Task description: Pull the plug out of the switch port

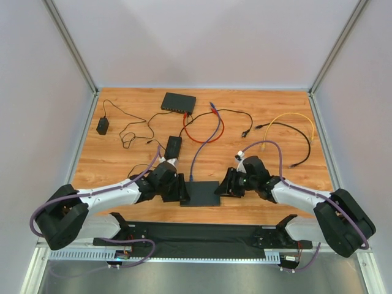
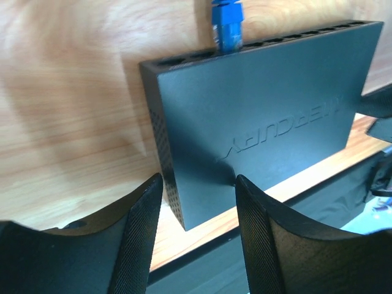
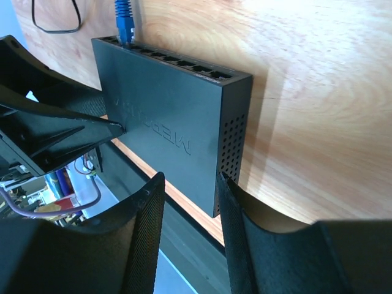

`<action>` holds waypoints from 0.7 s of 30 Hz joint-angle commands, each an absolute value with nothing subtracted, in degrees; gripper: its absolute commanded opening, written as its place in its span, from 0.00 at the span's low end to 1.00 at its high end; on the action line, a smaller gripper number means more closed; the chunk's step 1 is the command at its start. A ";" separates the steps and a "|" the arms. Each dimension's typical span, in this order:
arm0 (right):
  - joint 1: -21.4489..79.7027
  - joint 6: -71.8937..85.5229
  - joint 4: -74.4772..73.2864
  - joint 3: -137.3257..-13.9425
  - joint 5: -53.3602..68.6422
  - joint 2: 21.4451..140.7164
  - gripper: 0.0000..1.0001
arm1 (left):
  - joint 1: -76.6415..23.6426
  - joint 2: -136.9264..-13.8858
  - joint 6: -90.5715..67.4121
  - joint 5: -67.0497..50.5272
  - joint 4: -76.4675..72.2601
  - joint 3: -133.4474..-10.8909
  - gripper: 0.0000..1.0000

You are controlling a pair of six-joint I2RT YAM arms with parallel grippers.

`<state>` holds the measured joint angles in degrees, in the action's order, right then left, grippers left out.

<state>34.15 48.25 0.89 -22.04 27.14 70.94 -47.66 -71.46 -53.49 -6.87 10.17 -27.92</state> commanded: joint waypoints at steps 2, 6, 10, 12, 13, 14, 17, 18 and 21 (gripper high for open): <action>34.98 50.02 2.92 -23.46 27.52 70.14 0.42 | -47.81 -66.38 -52.03 -1.07 17.04 -30.32 0.61; 35.07 40.73 -10.26 -30.39 19.27 67.33 0.47 | -47.81 -61.09 -51.77 -0.18 21.09 -30.59 0.61; 34.98 31.41 -17.13 -39.53 15.91 69.68 0.57 | -47.81 -58.01 -52.12 -2.19 19.43 -30.41 0.61; 34.98 28.75 -17.84 -44.18 18.27 72.32 0.59 | -47.81 -58.09 -52.29 -5.70 15.93 -30.15 0.60; 34.98 26.83 -18.28 -45.69 19.33 75.47 0.59 | -47.81 -58.70 -52.29 -7.10 14.08 -29.97 0.60; 34.89 25.94 -18.72 -47.10 21.86 77.24 0.59 | -47.90 -59.23 -52.12 -10.34 12.06 -29.88 0.60; 34.98 24.18 -18.63 -52.19 26.26 84.36 0.59 | -47.90 -61.61 -52.12 -13.00 8.01 -30.32 0.59; 34.89 23.82 -18.20 -53.16 27.67 86.03 0.59 | -47.81 -62.13 -52.12 -13.18 7.56 -30.24 0.59; 34.98 24.08 -16.35 -56.16 32.15 92.01 0.55 | -47.81 -63.45 -52.73 -13.36 6.60 -29.54 0.58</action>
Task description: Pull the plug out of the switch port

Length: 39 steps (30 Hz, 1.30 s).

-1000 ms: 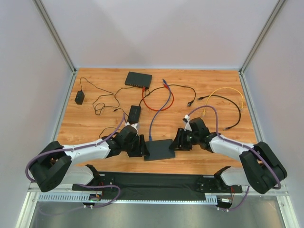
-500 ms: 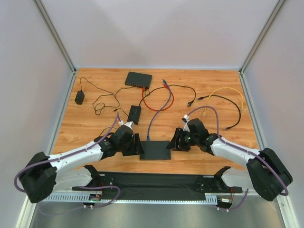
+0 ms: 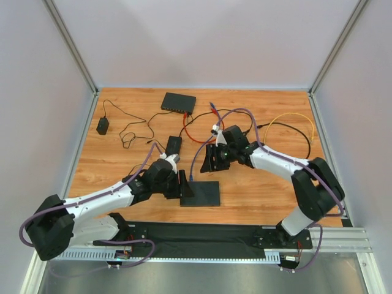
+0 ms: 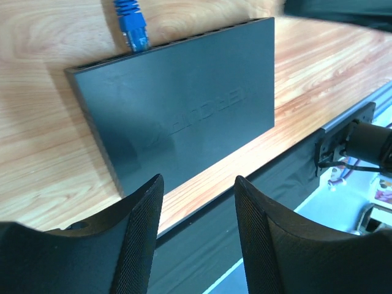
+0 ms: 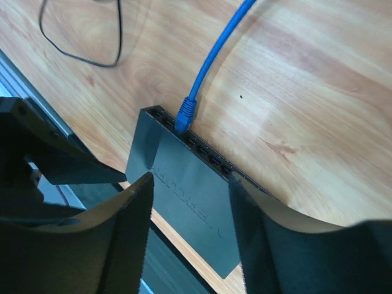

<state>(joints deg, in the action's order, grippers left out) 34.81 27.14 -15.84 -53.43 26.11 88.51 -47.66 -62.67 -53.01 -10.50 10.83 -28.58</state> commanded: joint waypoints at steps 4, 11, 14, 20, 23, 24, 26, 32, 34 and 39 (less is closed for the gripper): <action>34.89 24.61 -13.10 -59.49 39.62 100.26 0.44 | -47.81 -65.91 -54.58 -13.89 4.22 -27.78 0.57; 34.98 24.96 -11.34 -62.40 44.64 107.57 0.43 | -47.90 -67.41 -56.51 -13.01 2.81 -25.14 0.56; 34.89 25.93 -9.68 -62.84 45.79 109.33 0.43 | -47.90 -67.06 -56.60 -12.40 3.25 -24.52 0.56; 34.98 28.73 -6.25 -63.54 48.42 112.85 0.41 | -47.81 -66.80 -56.95 -11.60 4.57 -23.91 0.56; 34.98 29.35 -5.19 -63.81 49.04 114.08 0.40 | -47.81 -66.36 -57.22 -11.43 4.57 -23.29 0.56; 34.89 29.36 -5.19 -64.07 49.04 114.60 0.40 | -47.90 -66.18 -57.30 -11.16 4.57 -23.12 0.56; 34.98 29.44 -5.01 -64.25 49.30 115.22 0.40 | -47.81 -65.66 -57.31 -10.99 4.83 -23.03 0.56; 34.98 30.41 -3.08 -64.25 51.67 117.33 0.35 | -47.90 -65.21 -57.13 -10.55 5.27 -23.20 0.56; 34.98 30.76 -2.64 -64.16 52.21 118.21 0.32 | -47.81 -65.30 -56.95 -10.46 5.36 -23.29 0.56; 34.98 31.11 -1.41 -63.81 52.29 119.53 0.30 | -47.81 -65.39 -57.04 -10.55 5.36 -23.20 0.56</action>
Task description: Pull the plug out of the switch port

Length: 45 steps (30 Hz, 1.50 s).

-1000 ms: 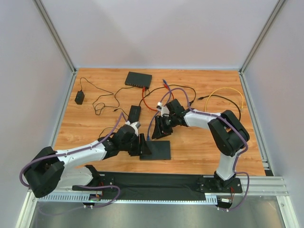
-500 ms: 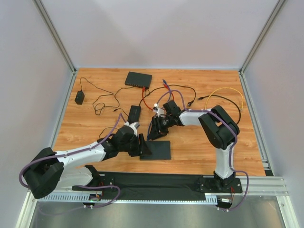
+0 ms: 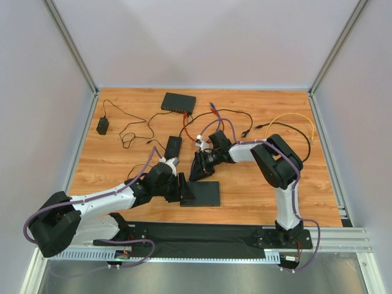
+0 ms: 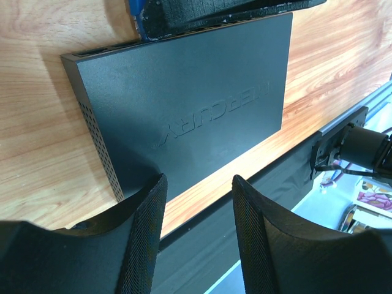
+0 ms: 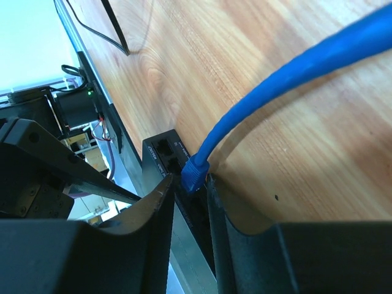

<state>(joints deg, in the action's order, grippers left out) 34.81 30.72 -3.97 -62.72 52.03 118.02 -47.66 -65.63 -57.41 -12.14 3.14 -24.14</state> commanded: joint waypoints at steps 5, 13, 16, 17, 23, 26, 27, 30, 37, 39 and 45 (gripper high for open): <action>34.98 32.52 1.23 -63.63 53.17 120.67 0.23 | -47.81 -65.30 -57.13 -10.72 5.27 -23.12 0.56; 34.98 33.40 3.24 -63.55 53.17 123.13 0.00 | -47.81 -65.39 -57.30 -10.63 5.62 -23.03 0.56; 34.98 34.63 6.05 -62.49 53.35 123.49 0.00 | -47.81 -65.65 -57.30 -10.37 6.67 -23.20 0.55; 34.98 34.98 7.02 -61.79 53.09 123.49 0.00 | -47.81 -65.83 -57.13 -10.37 6.85 -23.29 0.56; 34.45 40.94 16.41 -58.10 46.50 122.96 0.00 | -47.81 -70.21 -54.67 -9.93 10.19 -24.78 0.55; 34.45 46.57 23.10 -55.03 43.08 122.35 0.00 | -47.90 -72.41 -53.88 -10.46 10.64 -25.22 0.55; 34.54 47.71 24.59 -53.54 42.20 122.26 0.00 | -47.81 -72.77 -53.79 -10.63 10.29 -25.22 0.55; 34.54 50.62 27.24 -52.47 38.94 121.73 0.00 | -47.81 -73.83 -54.05 -11.42 8.70 -24.79 0.55; 34.54 57.83 33.66 -49.75 35.16 121.73 0.00 | -47.90 -75.15 -53.70 -11.78 7.65 -24.35 0.55; 34.45 58.53 33.58 -49.83 34.63 121.73 0.00 | -47.81 -75.23 -53.96 -11.78 7.30 -24.08 0.55; 34.02 59.93 33.57 -48.08 30.94 119.01 0.00 | -47.81 -75.15 -53.79 -11.60 7.12 -23.56 0.55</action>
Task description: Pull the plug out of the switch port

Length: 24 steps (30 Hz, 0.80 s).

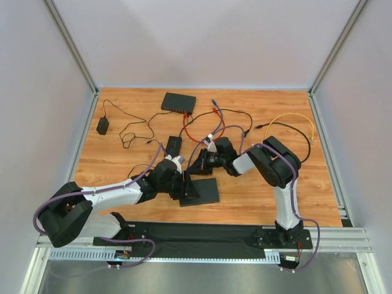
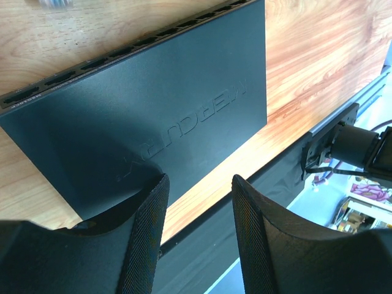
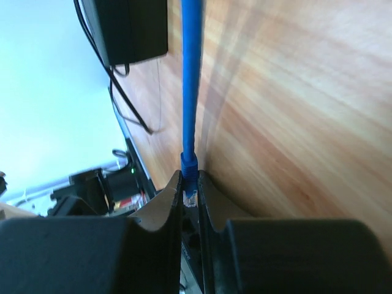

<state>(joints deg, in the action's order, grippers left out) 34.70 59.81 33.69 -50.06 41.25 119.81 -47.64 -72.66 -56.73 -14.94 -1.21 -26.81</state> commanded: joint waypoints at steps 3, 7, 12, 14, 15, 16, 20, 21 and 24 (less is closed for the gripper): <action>33.93 60.29 33.49 -48.08 30.94 118.65 0.00 | -47.81 -75.06 -53.79 -11.69 6.94 -23.47 0.56; 33.75 56.71 29.80 -50.36 31.90 117.42 0.00 | -47.81 -73.92 -53.35 -11.95 6.77 -23.47 0.55; 33.66 49.23 16.92 -52.64 30.16 108.49 0.00 | -47.81 -67.78 -52.65 -11.43 8.69 -23.73 0.58; 33.75 45.19 12.68 -52.47 28.66 104.17 0.00 | -47.81 -62.86 -51.95 -10.55 11.32 -24.26 0.59; 33.75 44.04 8.83 -52.47 27.35 99.89 0.00 | -47.81 -61.28 -51.68 -9.50 12.47 -25.13 0.60; 33.66 43.25 7.14 -52.38 26.90 97.67 0.00 | -47.90 -57.95 -51.51 -8.88 13.70 -25.66 0.59; 33.66 39.82 -2.60 -53.52 26.02 88.00 0.00 | -47.81 -50.20 -49.75 -4.15 20.91 -29.26 0.60; 33.66 39.47 -4.20 -53.96 25.15 84.50 0.00 | -47.81 -48.01 -49.40 -3.35 22.14 -29.96 0.61; 33.66 38.59 -9.48 -55.54 22.95 77.90 0.00 | -47.81 -44.49 -48.87 -0.80 26.36 -32.43 0.61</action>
<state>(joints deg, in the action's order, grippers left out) 33.82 42.63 -0.58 -52.97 26.96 84.14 -47.66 -47.62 -51.20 -5.02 20.32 -28.49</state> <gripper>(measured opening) 0.112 0.605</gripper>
